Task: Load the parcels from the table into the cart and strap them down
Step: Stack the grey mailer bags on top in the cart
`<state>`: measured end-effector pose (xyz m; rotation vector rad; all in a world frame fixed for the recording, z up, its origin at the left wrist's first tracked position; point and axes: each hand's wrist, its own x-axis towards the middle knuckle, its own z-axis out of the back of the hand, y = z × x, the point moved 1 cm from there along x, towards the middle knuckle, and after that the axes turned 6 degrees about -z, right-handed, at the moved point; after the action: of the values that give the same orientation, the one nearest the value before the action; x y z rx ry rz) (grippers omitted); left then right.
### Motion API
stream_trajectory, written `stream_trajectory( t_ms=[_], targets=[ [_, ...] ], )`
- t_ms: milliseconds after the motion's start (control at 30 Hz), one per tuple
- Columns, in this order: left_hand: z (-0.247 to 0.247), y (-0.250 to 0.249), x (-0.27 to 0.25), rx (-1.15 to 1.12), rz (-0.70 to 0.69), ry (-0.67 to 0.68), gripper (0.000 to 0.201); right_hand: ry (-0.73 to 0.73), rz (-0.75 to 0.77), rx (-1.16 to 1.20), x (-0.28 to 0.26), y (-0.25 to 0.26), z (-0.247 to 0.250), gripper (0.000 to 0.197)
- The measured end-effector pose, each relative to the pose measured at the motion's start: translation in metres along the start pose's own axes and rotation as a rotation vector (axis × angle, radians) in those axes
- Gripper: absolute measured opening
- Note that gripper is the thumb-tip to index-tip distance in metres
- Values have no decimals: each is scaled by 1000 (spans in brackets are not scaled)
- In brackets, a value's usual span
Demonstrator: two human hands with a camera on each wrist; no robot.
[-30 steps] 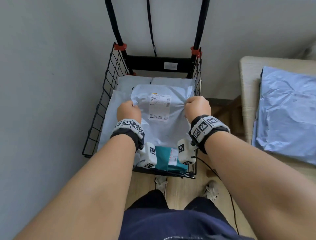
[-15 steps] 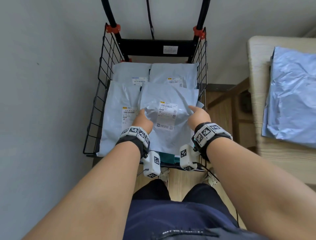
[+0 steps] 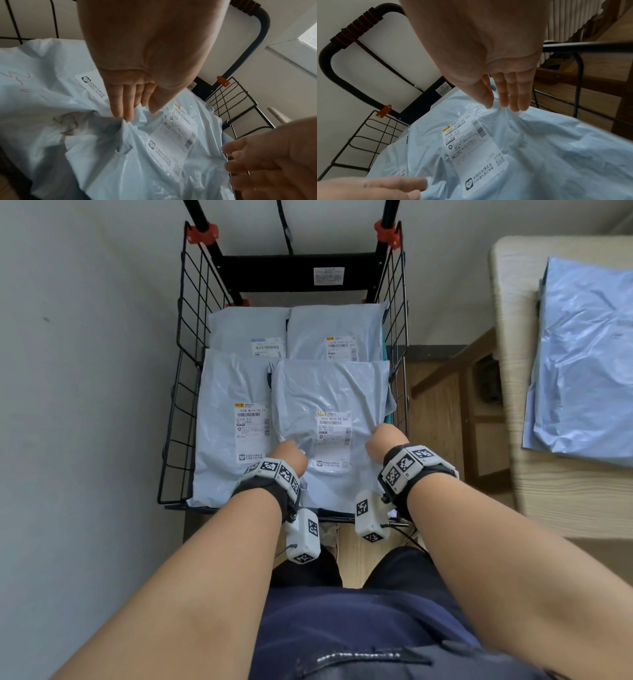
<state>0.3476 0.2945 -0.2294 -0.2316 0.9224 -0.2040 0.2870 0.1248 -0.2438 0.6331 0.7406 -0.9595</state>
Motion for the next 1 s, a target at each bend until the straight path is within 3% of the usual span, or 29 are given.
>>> stream_trajectory(
  t_ms=[300, 433, 533, 733, 1000],
  targets=[
    [28, -13, -9, 6, -3, -137, 33, -40, 60, 3, -6, 7, 16, 27],
    [41, -30, -16, -52, -63, -281, 24, -154, 119, 186, -13, 5, 38, 28],
    [48, -49, -21, -101, -115, -353, 31, -274, 138, 354, -22, -4, 54, 29],
    [42, -111, -31, -148, -281, -408, 32, -467, 104, 498, -38, -51, 101, 32],
    [8, -223, -37, -157, -395, -416, 35, -567, 19, 567, -30, -146, 172, 32]
  ],
)
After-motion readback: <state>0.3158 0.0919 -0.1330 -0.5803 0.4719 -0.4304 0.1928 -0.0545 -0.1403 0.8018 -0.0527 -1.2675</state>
